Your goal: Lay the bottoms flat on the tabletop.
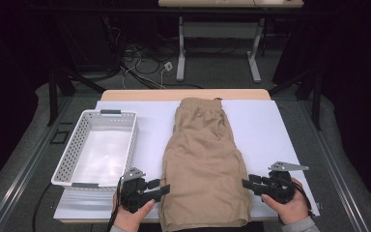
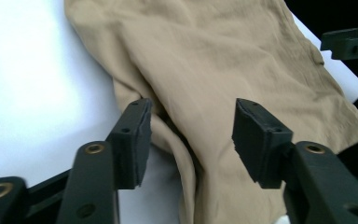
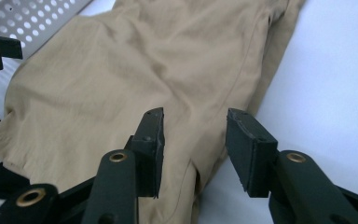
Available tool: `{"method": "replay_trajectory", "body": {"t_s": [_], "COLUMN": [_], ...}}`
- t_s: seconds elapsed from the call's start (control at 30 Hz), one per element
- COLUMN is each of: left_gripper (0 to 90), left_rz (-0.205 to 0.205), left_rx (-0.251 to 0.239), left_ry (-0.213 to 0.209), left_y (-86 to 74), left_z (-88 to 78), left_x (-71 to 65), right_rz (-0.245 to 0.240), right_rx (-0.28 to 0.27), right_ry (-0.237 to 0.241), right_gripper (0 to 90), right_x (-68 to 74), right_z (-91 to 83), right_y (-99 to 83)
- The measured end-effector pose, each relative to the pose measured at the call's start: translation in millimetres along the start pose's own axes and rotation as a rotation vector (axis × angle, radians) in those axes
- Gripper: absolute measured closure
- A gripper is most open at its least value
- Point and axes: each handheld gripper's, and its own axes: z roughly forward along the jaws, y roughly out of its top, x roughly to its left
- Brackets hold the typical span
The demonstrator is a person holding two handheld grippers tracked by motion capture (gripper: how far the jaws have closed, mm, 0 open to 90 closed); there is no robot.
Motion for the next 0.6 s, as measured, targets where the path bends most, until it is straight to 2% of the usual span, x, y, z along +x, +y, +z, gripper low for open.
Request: {"method": "replay_trajectory", "body": {"t_s": [0.17, 0.3, 0.37, 0.4, 0.53, 0.6], "left_gripper": [42.0, 40.5, 39.5, 38.7, 36.3, 35.3], "left_rz": [0.006, 0.027, 0.017, 0.011, 0.036, 0.028], "left_rx": [-0.002, -0.01, -0.009, -0.021, -0.037, -0.047], "left_ry": [-0.014, -0.011, -0.021, -0.02, -0.009, -0.013], "left_y": [16.0, 29.9, 38.0, 43.3, 62.4, 71.1], "left_z": [5.9, 13.3, 17.5, 20.2, 27.0, 31.3], "left_x": [-0.1, -1.9, -2.2, -2.9, -4.9, -5.9], "right_rz": [-0.069, -0.095, -0.11, -0.104, -0.144, -0.181], "right_rx": [-0.016, -0.013, -0.012, -0.009, -0.016, -0.02], "right_ry": [-0.016, -0.02, -0.019, -0.017, -0.029, -0.045], "right_gripper": [48.6, 42.3, 41.1, 40.1, 37.4, 35.6], "right_x": [4.5, 7.1, 7.2, 8.1, 9.5, 9.4], "right_z": [1.9, 7.5, 11.8, 13.9, 22.0, 26.7], "right_y": [13.0, 26.5, 33.1, 36.9, 54.7, 65.7]}}
